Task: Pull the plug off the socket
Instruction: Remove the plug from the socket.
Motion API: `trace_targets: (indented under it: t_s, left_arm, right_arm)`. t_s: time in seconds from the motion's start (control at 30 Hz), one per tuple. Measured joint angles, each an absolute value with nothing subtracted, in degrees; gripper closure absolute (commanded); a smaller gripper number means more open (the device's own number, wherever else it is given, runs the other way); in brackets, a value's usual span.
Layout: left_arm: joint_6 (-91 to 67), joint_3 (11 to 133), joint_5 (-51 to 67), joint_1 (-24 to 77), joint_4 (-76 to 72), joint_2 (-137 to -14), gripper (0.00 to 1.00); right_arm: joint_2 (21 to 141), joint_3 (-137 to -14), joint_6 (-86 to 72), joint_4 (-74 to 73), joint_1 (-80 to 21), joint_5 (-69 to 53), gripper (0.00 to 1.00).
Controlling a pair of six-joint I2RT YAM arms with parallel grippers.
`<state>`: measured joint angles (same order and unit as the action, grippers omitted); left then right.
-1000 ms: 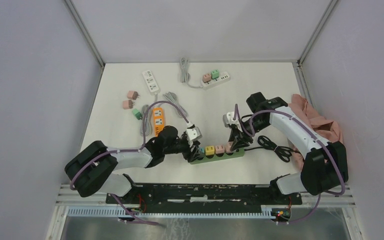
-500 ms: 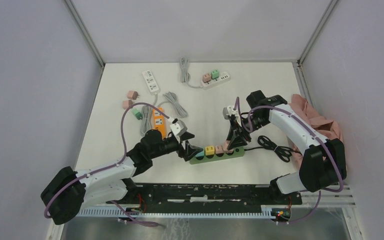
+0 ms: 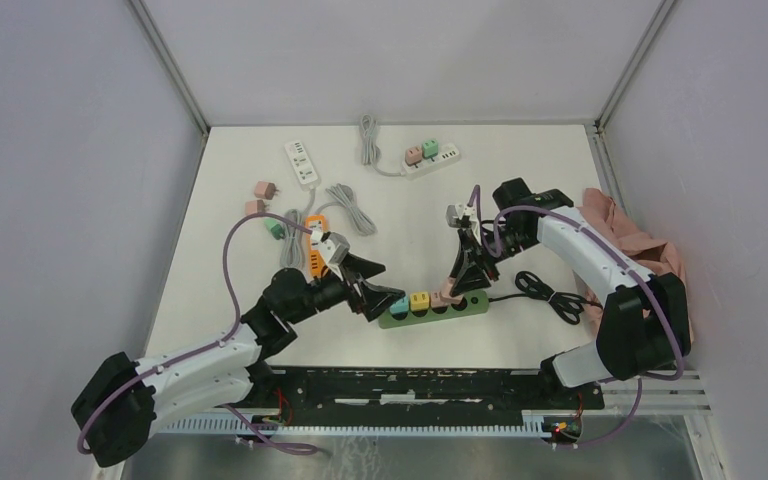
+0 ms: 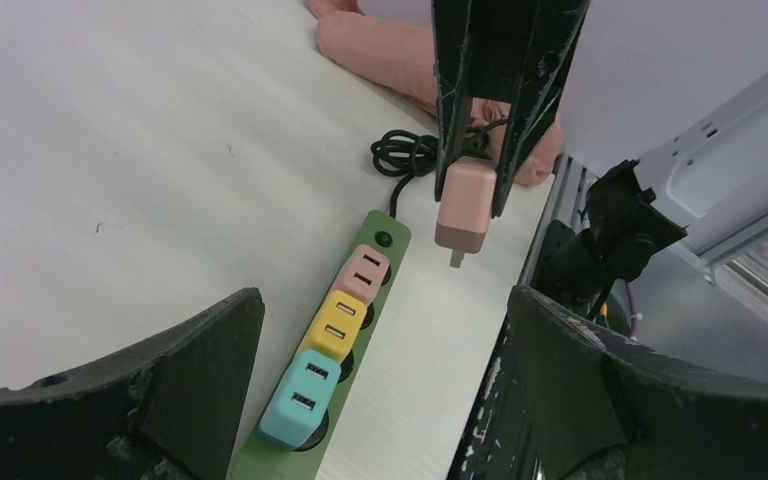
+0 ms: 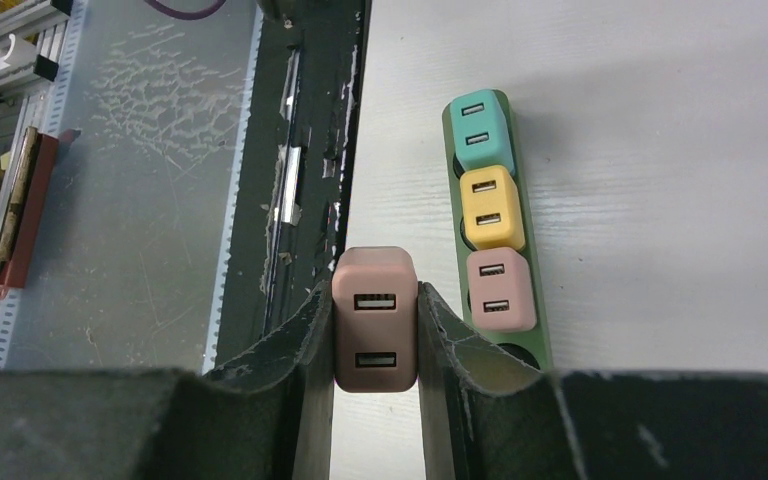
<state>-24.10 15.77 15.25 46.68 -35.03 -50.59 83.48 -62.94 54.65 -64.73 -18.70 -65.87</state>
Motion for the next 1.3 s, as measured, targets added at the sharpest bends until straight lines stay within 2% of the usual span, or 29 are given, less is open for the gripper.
trace_targets:
  t_s: [0.5,1.3]
  left_arm:
    - [-29.1,15.7,14.9,46.7,-38.2,-45.4,0.03]
    - [-30.3,13.3,9.6,46.7,-39.1,-45.4,0.04]
  right_arm:
    - [83.7,-62.9,44.9,-58.7,-18.5,-68.4,0.95]
    - [87.9,-59.0,11.8,-35.5,-17.4,-72.1,0.91]
